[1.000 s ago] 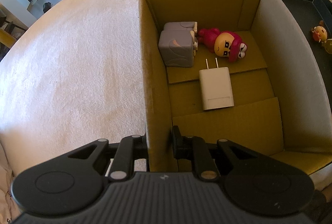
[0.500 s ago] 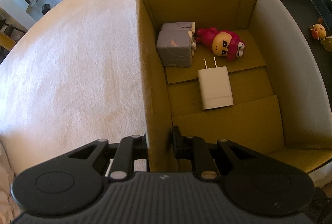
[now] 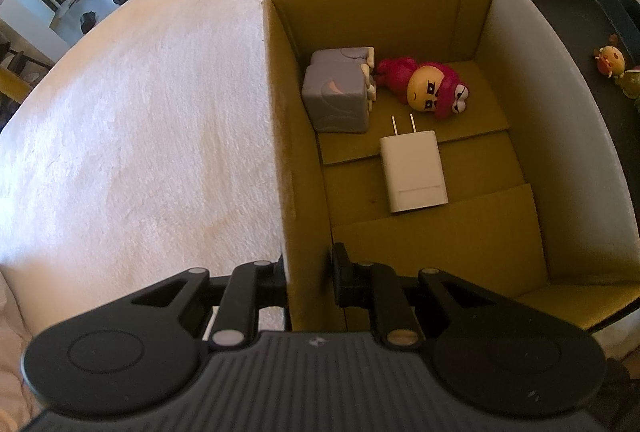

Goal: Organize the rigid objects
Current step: 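Move the right gripper to the green cup and close on it, then lift the green cup with the right gripper and carry it over the box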

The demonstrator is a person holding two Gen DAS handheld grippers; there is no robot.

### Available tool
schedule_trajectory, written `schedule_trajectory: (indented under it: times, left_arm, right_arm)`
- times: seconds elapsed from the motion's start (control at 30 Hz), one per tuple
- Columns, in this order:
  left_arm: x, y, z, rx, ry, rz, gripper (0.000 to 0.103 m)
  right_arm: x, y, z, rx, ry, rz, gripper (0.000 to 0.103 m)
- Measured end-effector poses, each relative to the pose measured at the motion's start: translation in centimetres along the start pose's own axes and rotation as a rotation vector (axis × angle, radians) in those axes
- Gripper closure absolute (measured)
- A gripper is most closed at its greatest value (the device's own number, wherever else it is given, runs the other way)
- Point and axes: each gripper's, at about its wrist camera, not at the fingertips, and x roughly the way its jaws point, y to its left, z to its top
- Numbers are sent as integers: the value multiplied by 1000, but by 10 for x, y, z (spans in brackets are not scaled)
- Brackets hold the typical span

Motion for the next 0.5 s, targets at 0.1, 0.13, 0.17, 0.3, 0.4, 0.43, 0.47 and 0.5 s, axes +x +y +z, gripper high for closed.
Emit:
schedule_trajectory:
  times: [0.1,0.13,0.17,0.3,0.4,0.43,0.47,0.5]
  left_arm:
    - [0,-1,-1,4,1,2,87]
    - [1,0,0,0,3,1,87]
    - [1,0,-1,-5,4,-2,87]
    - [1,1,0,-6,0,-2,87]
    - [1,1,0,-8,1,0,87]
    - [1,1,0,-8,1,-1,87]
    - [2,1,0,-9,1,-2,87]
    - [2,2,0,-10,1,-3,87]
  right_arm:
    - [-1,-1,0,4,4,21,53]
    - [-2,0,0,2,8,29,53]
    - [-2,1,-1,-3,9,34,53]
    - [-3,6,-2,-28,8,39,52]
    - [-3,8,0,-31,5,42,52]
    - [-3,9,0,-34,4,42,52]
    - [-3,9,0,-36,3,41,51]
    - [-3,9,0,-38,5,42,51]
